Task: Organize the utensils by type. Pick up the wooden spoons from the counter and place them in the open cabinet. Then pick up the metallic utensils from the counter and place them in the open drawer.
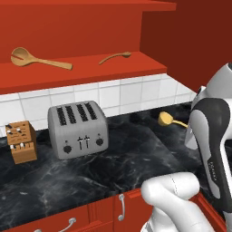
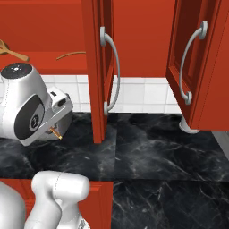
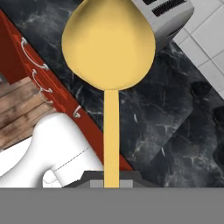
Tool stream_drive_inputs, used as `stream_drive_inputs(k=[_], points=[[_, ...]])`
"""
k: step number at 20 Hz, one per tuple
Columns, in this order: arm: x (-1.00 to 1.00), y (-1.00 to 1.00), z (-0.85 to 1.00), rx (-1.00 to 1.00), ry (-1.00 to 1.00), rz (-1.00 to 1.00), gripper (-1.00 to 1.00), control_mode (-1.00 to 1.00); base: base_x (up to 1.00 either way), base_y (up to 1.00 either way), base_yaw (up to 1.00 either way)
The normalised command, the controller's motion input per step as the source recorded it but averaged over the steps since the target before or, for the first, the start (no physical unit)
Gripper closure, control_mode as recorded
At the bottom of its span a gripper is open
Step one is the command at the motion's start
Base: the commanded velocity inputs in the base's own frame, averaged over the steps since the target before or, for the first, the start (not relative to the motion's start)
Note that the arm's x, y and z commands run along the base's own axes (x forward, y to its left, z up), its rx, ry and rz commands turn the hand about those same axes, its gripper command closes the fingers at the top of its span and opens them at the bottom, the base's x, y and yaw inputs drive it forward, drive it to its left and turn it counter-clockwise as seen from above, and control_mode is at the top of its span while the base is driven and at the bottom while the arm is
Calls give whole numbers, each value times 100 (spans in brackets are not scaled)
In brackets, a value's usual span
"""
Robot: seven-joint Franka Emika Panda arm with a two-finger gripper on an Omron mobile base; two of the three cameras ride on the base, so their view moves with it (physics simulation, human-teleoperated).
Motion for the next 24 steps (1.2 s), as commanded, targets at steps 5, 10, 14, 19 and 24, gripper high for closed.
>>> stream_drive_inputs(k=[5,10,14,19,24], points=[[0,0,0,0,0,0,100,100,0,0,0],[0,0,0,0,0,0,100,100,-35,23,0],[0,0,0,0,0,0,100,100,-14,89,0],[0,0,0,0,0,0,100,100,-43,59,0],[0,0,0,0,0,0,100,100,-79,3,0]])
